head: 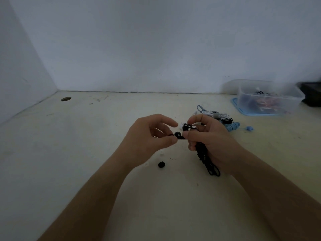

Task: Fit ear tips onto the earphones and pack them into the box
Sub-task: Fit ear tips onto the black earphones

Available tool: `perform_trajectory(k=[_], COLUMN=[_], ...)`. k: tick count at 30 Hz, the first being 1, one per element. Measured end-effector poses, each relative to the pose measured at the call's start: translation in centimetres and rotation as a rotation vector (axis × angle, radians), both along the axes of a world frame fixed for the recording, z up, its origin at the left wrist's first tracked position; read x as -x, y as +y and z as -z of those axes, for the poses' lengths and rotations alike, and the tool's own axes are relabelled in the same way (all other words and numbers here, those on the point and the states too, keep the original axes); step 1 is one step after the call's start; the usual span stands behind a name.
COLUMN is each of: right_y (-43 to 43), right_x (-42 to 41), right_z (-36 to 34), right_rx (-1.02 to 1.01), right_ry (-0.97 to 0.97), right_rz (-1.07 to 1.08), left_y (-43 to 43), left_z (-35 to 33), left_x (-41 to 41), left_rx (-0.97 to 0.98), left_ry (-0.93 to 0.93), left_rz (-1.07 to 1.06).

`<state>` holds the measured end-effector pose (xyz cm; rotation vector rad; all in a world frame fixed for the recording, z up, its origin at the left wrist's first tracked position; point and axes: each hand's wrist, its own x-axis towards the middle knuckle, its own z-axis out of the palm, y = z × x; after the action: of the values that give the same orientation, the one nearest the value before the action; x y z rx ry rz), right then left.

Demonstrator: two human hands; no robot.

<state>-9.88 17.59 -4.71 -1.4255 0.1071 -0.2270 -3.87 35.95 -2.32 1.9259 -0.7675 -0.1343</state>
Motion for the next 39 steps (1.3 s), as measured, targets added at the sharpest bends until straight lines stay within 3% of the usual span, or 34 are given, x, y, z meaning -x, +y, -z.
perform_trajectory(k=[7,14,27,31,39], right_y=[0.1,0.1,0.4,0.3,0.2], right_x=[0.0,0.1,0.9,0.8,0.8], right_z=[-0.2,-0.6,-1.4,-1.3,-1.6], right_rx=[-0.045,-0.095,-0.193,-0.288,-0.269], right_ry=[0.039,0.170,0.175,0.142,0.072], right_rz=[0.016,-0.102,-0.205,-0.182,-0.144], left_y=[-1.1,-1.9,-2.3,-2.3,-1.8], left_z=[0.9,1.4,1.4,1.4,0.8], left_x=[0.3,0.6,0.8,0.9,0.8], left_rx=[0.046,0.061,0.118,0.113,0.368], left_ry=[-0.120,-0.327,-0.439,-0.346,0.223], left_rz=[-0.065,-0.096,-0.130,-0.178,-0.152])
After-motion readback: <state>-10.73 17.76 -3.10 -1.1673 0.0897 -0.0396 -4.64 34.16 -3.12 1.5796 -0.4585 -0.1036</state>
